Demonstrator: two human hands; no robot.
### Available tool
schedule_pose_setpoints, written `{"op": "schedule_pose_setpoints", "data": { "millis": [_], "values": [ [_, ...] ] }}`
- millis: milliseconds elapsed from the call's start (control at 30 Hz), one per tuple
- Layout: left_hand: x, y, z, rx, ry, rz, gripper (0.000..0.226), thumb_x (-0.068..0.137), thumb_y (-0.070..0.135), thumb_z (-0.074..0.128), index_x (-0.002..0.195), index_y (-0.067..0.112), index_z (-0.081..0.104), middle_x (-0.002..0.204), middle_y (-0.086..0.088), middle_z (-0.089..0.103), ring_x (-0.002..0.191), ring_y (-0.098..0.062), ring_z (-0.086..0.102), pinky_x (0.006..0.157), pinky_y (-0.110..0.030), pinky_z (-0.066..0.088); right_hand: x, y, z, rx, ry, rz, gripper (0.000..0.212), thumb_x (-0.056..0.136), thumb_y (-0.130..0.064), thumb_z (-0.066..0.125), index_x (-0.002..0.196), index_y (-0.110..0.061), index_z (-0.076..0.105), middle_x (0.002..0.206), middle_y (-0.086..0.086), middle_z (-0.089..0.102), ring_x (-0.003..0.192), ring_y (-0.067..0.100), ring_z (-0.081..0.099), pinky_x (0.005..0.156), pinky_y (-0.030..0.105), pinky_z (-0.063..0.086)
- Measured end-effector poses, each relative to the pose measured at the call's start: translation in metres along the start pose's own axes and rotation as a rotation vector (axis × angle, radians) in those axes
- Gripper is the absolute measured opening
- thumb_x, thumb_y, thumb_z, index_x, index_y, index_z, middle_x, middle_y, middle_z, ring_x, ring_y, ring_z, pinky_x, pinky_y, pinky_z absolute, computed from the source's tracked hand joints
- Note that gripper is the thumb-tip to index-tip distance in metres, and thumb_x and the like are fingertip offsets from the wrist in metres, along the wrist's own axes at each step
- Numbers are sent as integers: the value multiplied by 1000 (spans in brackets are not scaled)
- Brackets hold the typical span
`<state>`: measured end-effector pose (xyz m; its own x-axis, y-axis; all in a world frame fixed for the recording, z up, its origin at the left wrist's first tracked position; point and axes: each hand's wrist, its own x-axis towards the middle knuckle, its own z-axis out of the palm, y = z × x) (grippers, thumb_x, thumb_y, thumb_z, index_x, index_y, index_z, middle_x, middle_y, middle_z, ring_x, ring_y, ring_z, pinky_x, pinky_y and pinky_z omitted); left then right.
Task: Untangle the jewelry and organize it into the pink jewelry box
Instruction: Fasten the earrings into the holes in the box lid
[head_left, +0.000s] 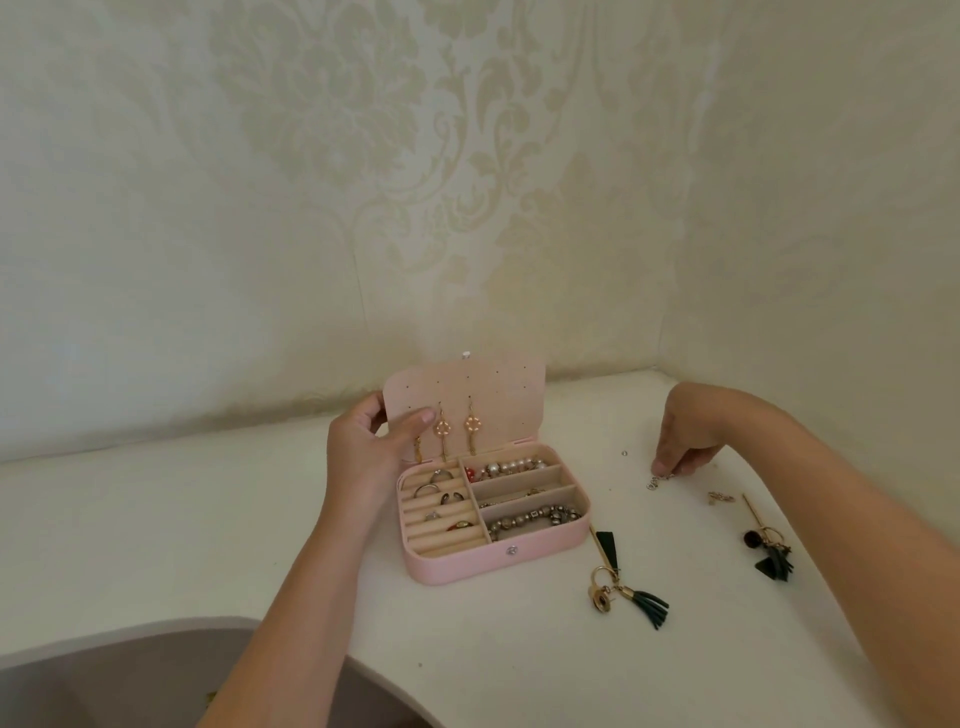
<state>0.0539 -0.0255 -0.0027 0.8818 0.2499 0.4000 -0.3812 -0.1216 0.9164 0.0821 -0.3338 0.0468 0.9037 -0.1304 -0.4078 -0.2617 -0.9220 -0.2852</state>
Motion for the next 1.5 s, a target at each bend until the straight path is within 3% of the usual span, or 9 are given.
{"op": "schedule_pose_setpoints", "data": {
  "millis": [67,167,400,500,633,933,1067,1367,1500],
  "values": [
    [-2,1,2,-14,-8,-7,15,80,8,72,94,11,70,87,6,71,69,6,64,54,-7,45,-3,0,0,30,-13,-21,33,68,-16,84,94,1,72,86,10,74,79,17,69,76,24,57],
    [-2,2,3,-39,-4,-10,10,83,12,69,93,15,70,80,11,72,70,4,65,55,-7,45,-6,0,1,36,-47,-31,34,67,-13,84,94,1,71,81,10,72,68,13,69,65,20,57],
    [-1,5,-2,-116,-19,-74,7,86,10,64,89,11,70,71,15,72,66,5,65,58,-8,46,-5,0,1,51,-52,-58,14,70,4,78,79,-2,70,73,9,71,59,13,68,62,19,56],
    [-1,5,-3,-107,-1,-84,6,86,12,65,86,16,70,69,15,72,65,5,65,57,-8,46,-5,1,1,14,-53,-58,16,69,2,79,81,-4,71,76,9,71,63,13,68,64,19,56],
    [-4,9,-1,-100,34,-68,5,86,10,65,86,11,70,68,9,71,58,4,62,50,-8,44,-3,5,1,-48,-35,4,30,68,-13,84,93,-2,73,91,10,73,71,15,66,79,27,57],
    [-4,12,-2,-180,21,-161,4,82,9,68,84,12,71,69,6,73,60,0,65,50,-11,47,-8,2,0,-81,-53,-38,28,72,-13,80,95,1,72,89,11,73,74,16,65,79,26,56],
    [-8,17,3,-109,49,-88,9,86,9,66,92,3,69,79,-4,69,55,4,63,43,-8,44,-12,-2,-1,-132,-76,-82,16,73,-14,78,83,-3,73,70,2,70,66,12,64,71,21,54],
    [-5,17,0,-170,18,-138,10,84,0,65,94,2,67,59,10,70,52,0,65,42,-9,45,-14,-5,-1,-112,-94,-158,5,80,-10,68,77,-6,68,85,8,75,64,6,67,60,16,51],
    [-4,15,1,-167,49,-132,9,81,3,69,90,1,69,64,4,70,52,-1,64,42,-10,45,-16,-5,-1,-88,-100,-161,5,81,-7,68,76,-6,66,81,7,74,60,5,67,57,16,51]
  ]
}}
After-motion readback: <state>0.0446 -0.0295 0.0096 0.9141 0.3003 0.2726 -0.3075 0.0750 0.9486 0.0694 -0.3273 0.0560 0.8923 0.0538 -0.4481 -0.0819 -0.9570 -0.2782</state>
